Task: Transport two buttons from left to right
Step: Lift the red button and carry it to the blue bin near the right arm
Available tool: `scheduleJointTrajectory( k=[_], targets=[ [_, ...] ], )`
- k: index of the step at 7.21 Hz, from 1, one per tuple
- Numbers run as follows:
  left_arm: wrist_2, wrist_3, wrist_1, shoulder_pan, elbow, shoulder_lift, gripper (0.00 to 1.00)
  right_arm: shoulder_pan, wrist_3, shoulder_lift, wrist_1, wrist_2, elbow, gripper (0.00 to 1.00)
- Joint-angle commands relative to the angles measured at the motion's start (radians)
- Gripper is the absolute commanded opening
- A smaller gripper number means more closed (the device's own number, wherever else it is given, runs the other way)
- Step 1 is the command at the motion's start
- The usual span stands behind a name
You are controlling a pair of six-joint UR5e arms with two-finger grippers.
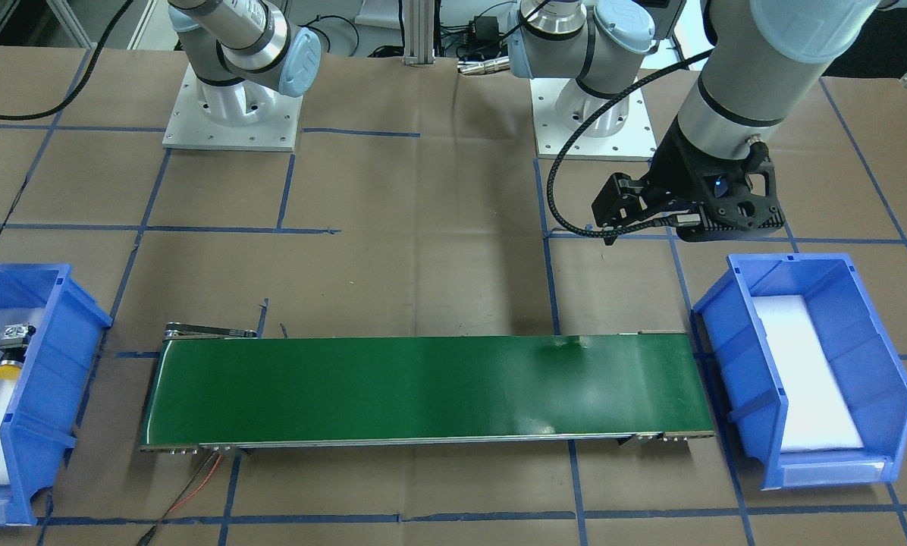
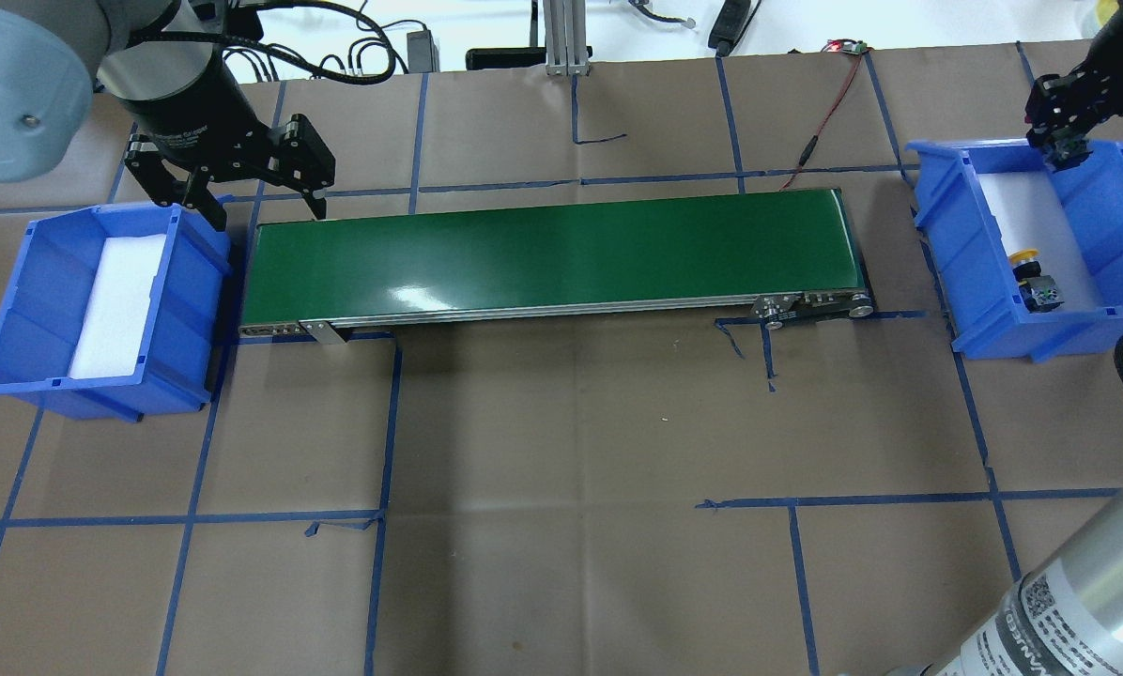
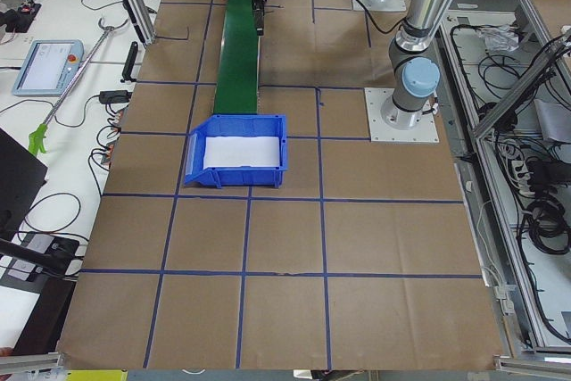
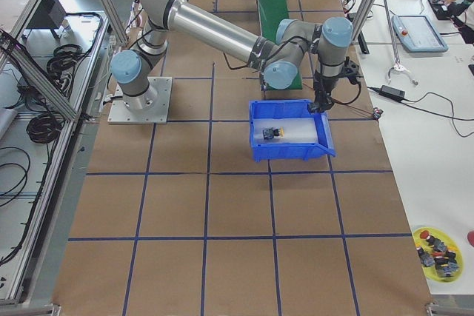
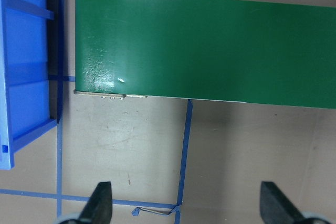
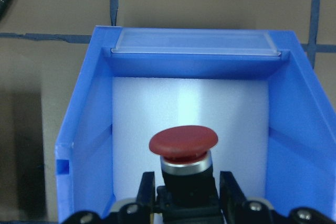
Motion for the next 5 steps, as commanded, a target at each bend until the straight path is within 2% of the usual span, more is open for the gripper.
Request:
scheduleJointTrajectory(
  k=[1,5],
  targets=[
    [-0.001,0.0,0.0,0.0,0.0,0.0,1.0,-0.007,0.022,-0.001,-0.077,0.01,0.083,0.03],
    [0.0,0.0,0.0,0.0,0.002,0.0,1.0,-0.02,0.017,0.048,-0.102,0.01,0.11,0.04]
  ],
)
